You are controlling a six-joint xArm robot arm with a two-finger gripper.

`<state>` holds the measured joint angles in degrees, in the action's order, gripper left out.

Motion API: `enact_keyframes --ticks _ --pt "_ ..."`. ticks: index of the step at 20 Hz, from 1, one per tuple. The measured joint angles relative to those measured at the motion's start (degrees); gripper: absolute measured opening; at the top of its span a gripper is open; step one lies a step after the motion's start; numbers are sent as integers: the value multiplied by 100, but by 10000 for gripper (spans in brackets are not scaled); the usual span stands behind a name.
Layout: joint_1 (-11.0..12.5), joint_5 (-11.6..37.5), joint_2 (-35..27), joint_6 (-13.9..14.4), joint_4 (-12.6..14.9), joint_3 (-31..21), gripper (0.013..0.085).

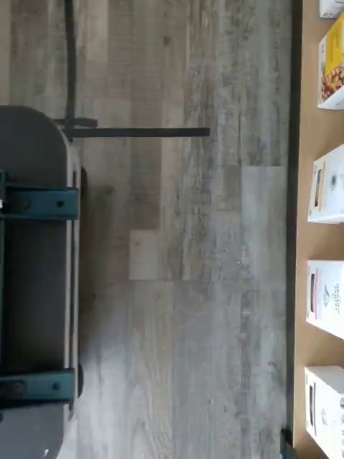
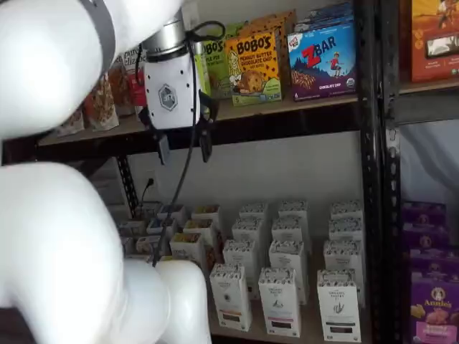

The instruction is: Pick up the white box with a yellow strip in the middle, on the bottom shelf, the fourth box from the left

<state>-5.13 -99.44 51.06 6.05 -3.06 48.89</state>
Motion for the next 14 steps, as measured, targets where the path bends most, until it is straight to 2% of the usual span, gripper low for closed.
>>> enact_keyframes --ticks 5,6,14 --pt "-290 812 167 254 81 -660 850" --pt "-307 1001 206 268 25 -798 850" --pt "-668 1786 17 596 23 -1414 850"
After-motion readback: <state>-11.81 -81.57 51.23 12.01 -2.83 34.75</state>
